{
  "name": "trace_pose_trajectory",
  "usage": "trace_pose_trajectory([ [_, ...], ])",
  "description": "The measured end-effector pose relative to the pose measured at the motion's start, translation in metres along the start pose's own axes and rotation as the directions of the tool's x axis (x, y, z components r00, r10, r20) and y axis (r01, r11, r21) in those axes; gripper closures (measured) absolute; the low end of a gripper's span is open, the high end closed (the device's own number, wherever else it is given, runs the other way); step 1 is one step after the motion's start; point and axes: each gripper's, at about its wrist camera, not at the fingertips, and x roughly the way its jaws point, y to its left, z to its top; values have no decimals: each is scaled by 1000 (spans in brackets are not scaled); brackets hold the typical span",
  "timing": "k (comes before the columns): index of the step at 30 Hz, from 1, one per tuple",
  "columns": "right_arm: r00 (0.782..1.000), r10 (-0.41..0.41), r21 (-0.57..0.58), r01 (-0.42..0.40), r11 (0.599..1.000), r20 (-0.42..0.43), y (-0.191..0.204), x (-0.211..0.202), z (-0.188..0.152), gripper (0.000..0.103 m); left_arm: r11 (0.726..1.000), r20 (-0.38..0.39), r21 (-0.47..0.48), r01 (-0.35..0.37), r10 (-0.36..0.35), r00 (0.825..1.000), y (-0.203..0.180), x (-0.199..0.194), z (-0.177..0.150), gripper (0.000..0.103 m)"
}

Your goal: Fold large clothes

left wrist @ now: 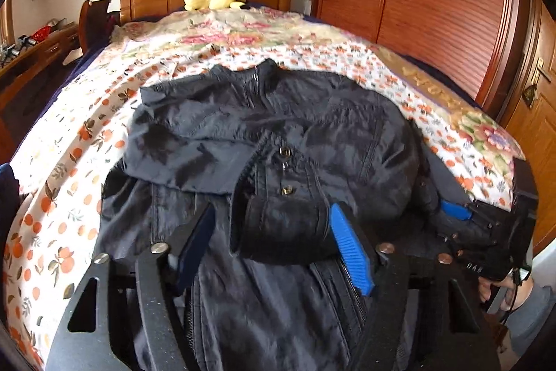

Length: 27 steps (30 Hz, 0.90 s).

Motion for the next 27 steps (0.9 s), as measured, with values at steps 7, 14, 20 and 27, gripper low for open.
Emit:
trace_pose_trajectory([
  [7, 1000, 3, 3, -3, 1000, 12, -6, -11, -16, 52, 998, -63, 42, -56, 59, 996, -1, 6, -11, 97],
  [14, 1000, 7, 7, -7, 1000, 13, -7, -12, -16, 52, 996, 8, 80, -37, 36, 999, -1, -29, -5, 100],
  [20, 1000, 5, 6, -5, 1000, 13, -7, -12, -16, 52, 993, 101, 82, -85, 76, 992, 6, -60, 1, 100],
  [27, 1000, 8, 9, -8, 1000, 14, -7, -11, -16, 52, 983, 113, 91, -158, 147, 983, 14, -80, -27, 103],
])
